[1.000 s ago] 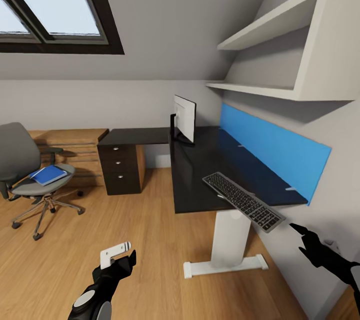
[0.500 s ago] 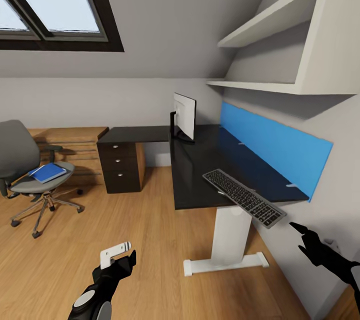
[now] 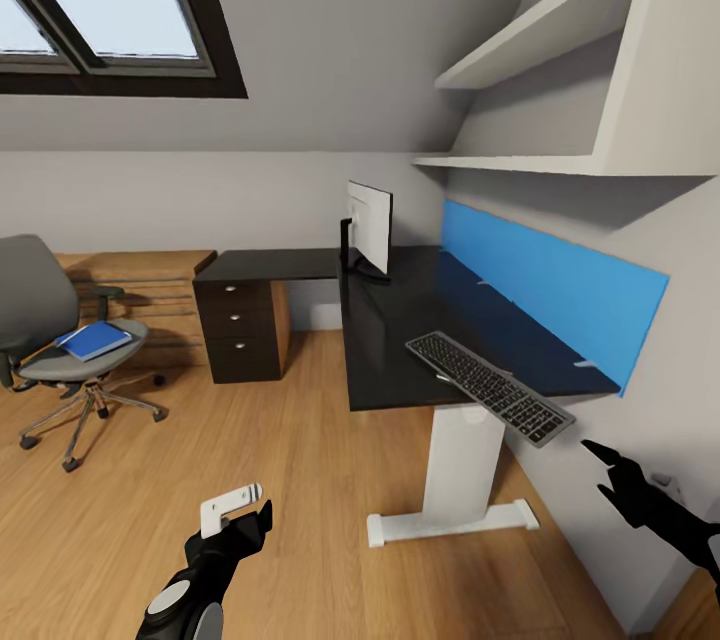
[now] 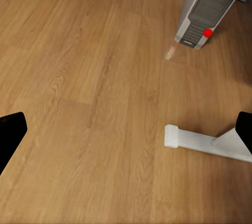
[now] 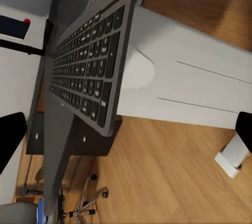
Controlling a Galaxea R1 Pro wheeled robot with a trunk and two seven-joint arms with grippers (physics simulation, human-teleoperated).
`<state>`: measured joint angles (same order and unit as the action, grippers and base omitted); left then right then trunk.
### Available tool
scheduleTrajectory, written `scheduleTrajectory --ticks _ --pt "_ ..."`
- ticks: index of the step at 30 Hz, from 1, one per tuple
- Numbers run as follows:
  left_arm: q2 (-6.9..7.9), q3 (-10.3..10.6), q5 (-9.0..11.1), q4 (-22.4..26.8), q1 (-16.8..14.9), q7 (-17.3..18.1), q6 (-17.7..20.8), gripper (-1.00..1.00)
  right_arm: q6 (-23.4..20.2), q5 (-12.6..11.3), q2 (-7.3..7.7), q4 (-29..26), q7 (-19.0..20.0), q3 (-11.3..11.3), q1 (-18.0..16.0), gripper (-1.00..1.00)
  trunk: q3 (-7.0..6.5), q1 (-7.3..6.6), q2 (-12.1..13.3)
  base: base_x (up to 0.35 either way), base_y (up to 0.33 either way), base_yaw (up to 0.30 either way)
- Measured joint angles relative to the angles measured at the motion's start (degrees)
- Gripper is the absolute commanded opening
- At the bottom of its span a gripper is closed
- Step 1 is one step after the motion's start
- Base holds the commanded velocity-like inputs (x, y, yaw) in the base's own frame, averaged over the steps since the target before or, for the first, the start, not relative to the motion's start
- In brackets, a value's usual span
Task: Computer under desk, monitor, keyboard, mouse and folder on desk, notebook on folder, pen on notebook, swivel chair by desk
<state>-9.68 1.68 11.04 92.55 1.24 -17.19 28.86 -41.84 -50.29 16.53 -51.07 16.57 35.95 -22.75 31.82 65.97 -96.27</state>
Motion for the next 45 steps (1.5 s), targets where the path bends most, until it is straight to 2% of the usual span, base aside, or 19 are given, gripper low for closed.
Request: scheduleTrajectory --ticks 9,17,21,26,40,45 --pt "0.00 0.00 0.00 0.00 0.00 -0.03 0.00 1.00 0.05 0.07 1.46 0.08 8.03 0.01 1.37 1.00 1.62 1.98 -3.61 0.000 0.000 0.000" --pt "0.00 0.04 -0.03 0.00 -0.01 -0.03 0.00 1.00 -0.03 0.01 2.82 0.74 13.58 0.02 1.82 1.00 3.05 3.73 -6.82 0.000 0.000 0.000" --pt "0.00 0.07 0.00 0.00 0.00 -0.03 0.00 1.00 -0.05 -0.01 3.10 0.92 14.84 0.03 1.87 1.00 3.77 4.61 -8.42 0.000 0.000 0.000" --pt "0.00 0.09 -0.02 0.00 0.00 -0.04 0.00 1.00 -0.05 0.10 3.25 1.03 18.18 0.04 2.04 1.00 4.67 5.71 -10.43 0.000 0.000 0.000" --pt "-0.01 0.18 -0.04 0.00 0.00 -0.02 0.00 1.00 0.03 0.16 3.17 1.05 19.13 0.05 2.14 1.00 7.18 8.79 -16.05 0.000 0.000 0.000" --pt "-0.03 0.25 -0.05 0.00 0.00 0.04 0.03 1.00 0.03 0.14 3.17 1.04 19.13 0.05 2.14 1.00 7.19 8.80 -16.06 0.000 0.000 0.000"
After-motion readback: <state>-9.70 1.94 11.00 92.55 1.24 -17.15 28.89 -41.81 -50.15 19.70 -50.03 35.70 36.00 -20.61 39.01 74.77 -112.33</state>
